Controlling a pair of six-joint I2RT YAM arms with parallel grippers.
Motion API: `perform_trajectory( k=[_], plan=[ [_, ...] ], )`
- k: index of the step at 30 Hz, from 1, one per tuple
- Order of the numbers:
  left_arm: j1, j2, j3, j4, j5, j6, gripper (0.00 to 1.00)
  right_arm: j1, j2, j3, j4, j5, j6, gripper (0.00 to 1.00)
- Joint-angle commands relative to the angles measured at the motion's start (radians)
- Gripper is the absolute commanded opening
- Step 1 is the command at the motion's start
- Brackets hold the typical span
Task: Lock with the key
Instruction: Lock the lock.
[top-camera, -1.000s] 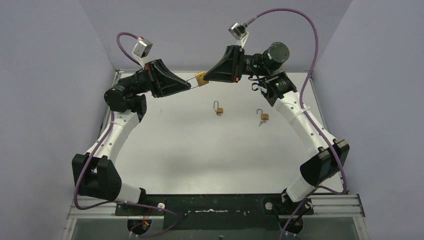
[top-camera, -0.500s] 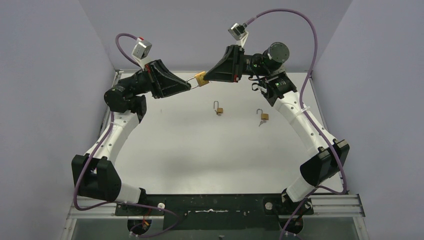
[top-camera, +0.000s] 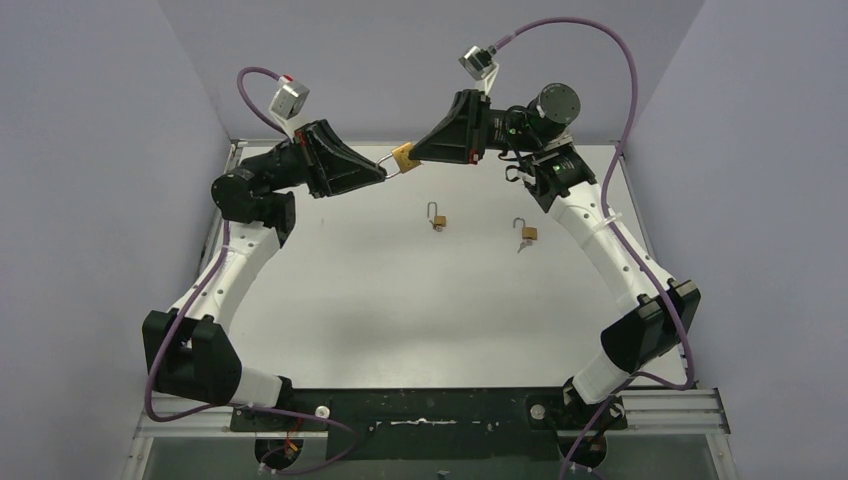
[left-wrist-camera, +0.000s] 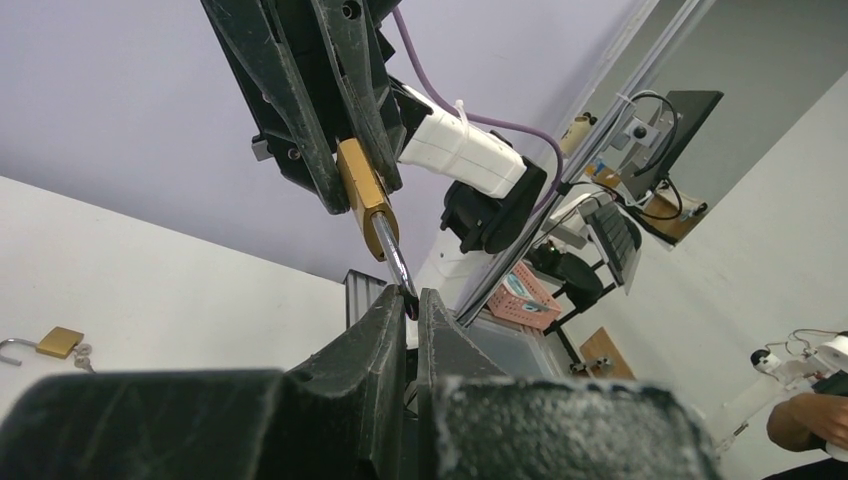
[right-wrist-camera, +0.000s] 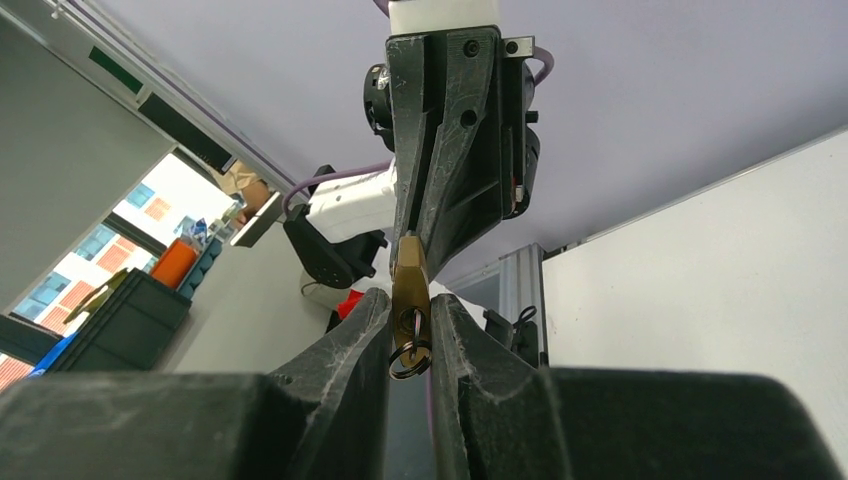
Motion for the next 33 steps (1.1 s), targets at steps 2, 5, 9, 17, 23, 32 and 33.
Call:
perform_trajectory(
  k=[2, 5, 9, 17, 23, 32, 33],
  plan=[
    [-0.053, -0.021, 0.003, -0.062, 0.008, 0.073, 0.00, 0.042, -0.042, 0.030, 0.008, 0.074, -0.029, 0.00],
    [-0.054, -0.027, 0.003, -0.091, 0.009, 0.100, 0.00, 0.059, -0.041, 0.030, 0.005, 0.086, -0.028, 0.00],
    [-0.054, -0.034, 0.011, -0.139, -0.009, 0.147, 0.00, 0.099, -0.049, 0.024, -0.021, 0.109, -0.053, 0.00],
    [-0.053, -0.011, 0.079, -0.172, -0.063, 0.163, 0.00, 0.151, -0.065, -0.033, -0.049, 0.168, -0.111, 0.00],
    [-0.054, 0.003, 0.111, -0.204, -0.086, 0.181, 0.00, 0.200, -0.058, -0.053, -0.071, 0.195, -0.145, 0.00],
    [-0.026, 0.017, 0.141, -0.202, -0.125, 0.163, 0.00, 0.240, -0.056, -0.115, -0.078, 0.211, -0.169, 0.00],
    [-0.016, 0.019, 0.144, -0.196, -0.132, 0.155, 0.00, 0.241, -0.057, -0.123, -0.080, 0.212, -0.171, 0.00]
  ],
)
